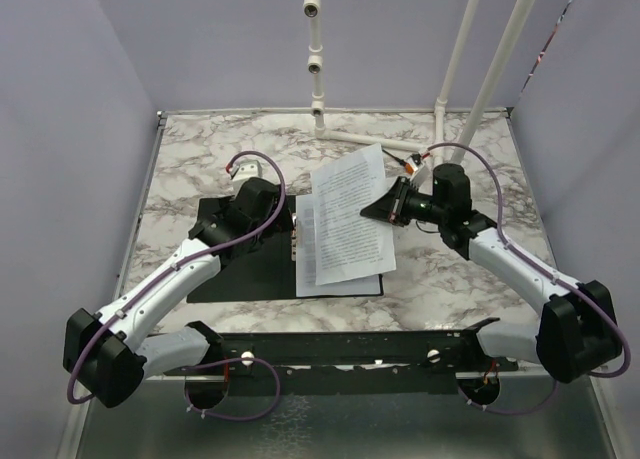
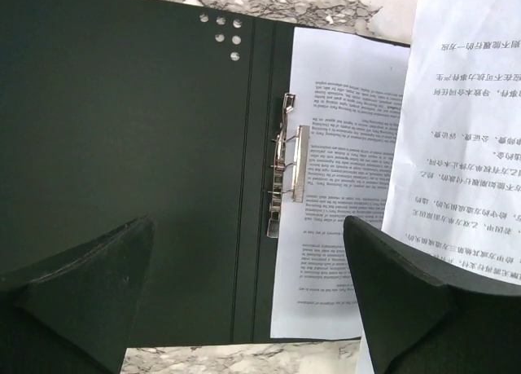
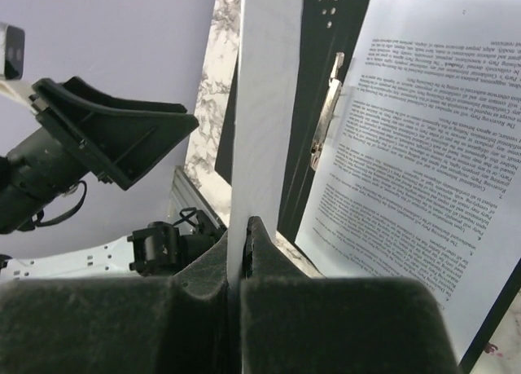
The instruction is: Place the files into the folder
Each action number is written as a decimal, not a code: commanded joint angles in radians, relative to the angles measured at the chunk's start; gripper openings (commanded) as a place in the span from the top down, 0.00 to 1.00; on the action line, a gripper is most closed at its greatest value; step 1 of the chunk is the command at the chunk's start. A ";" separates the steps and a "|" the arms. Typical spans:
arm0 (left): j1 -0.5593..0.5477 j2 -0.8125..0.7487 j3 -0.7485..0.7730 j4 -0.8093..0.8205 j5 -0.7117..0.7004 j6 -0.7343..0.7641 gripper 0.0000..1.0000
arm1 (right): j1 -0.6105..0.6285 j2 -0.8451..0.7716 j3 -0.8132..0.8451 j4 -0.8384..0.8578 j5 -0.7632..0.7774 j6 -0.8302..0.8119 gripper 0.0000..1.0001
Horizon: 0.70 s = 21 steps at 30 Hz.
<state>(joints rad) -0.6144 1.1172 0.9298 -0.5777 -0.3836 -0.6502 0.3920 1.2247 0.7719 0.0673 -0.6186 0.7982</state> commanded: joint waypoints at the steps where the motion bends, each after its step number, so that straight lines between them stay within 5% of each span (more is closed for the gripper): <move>1: 0.010 0.002 -0.033 -0.018 -0.045 -0.032 0.01 | 0.012 0.049 -0.029 0.115 0.042 0.062 0.99; 21: 0.040 0.091 -0.212 0.058 -0.074 -0.212 0.01 | 0.050 0.257 -0.060 0.259 0.081 0.112 0.99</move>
<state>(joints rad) -0.5896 1.1976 0.7456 -0.5610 -0.4397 -0.8261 0.4374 1.4479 0.7261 0.2710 -0.5659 0.8955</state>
